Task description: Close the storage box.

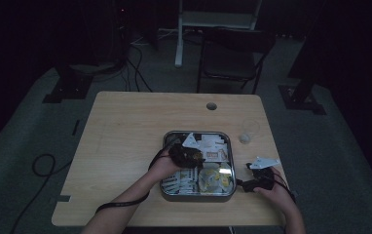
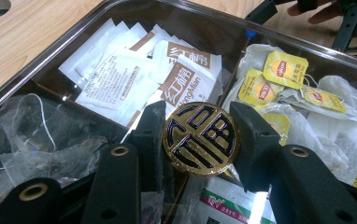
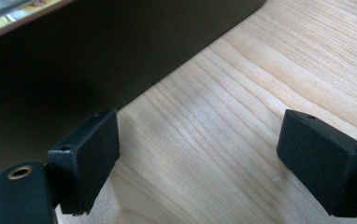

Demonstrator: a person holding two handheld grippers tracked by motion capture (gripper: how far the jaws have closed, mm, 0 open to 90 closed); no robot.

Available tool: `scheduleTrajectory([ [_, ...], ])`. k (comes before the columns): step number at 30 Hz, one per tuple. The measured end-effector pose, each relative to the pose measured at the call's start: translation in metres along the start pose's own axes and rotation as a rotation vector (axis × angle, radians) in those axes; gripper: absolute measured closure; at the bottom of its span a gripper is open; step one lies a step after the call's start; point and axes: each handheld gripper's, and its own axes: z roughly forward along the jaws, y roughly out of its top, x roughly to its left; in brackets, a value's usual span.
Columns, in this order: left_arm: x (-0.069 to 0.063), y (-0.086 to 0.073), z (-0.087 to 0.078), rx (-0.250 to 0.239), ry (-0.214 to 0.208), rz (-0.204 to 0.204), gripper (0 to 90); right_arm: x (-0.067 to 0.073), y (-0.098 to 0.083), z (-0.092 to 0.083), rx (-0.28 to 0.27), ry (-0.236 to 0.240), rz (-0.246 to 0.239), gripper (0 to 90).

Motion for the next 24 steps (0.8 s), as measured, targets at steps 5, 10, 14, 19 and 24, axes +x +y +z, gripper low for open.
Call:
scheduleTrajectory([
  [5,0.002,-0.002,-0.004,-0.02,-0.01,-0.016,50.7,0.0,0.0,0.0,0.0,0.0,0.0,12.8],
  [10,0.007,-0.004,-0.01,-0.044,-0.017,-0.055,33.6,0.0,0.0,0.0,0.0,0.0,0.0,12.8],
  [14,0.009,-0.006,-0.015,-0.069,0.0,-0.078,18.3,0.0,0.0,0.0,0.0,0.0,0.0,12.8],
  [19,0.012,-0.007,-0.02,-0.078,0.031,-0.11,0.0,0.0,0.0,0.0,0.0,0.0,0.0,12.7],
  [24,0.015,-0.009,-0.027,-0.087,0.057,-0.104,0.3,0.0,0.0,0.0,0.0,0.0,0.001,12.7],
])
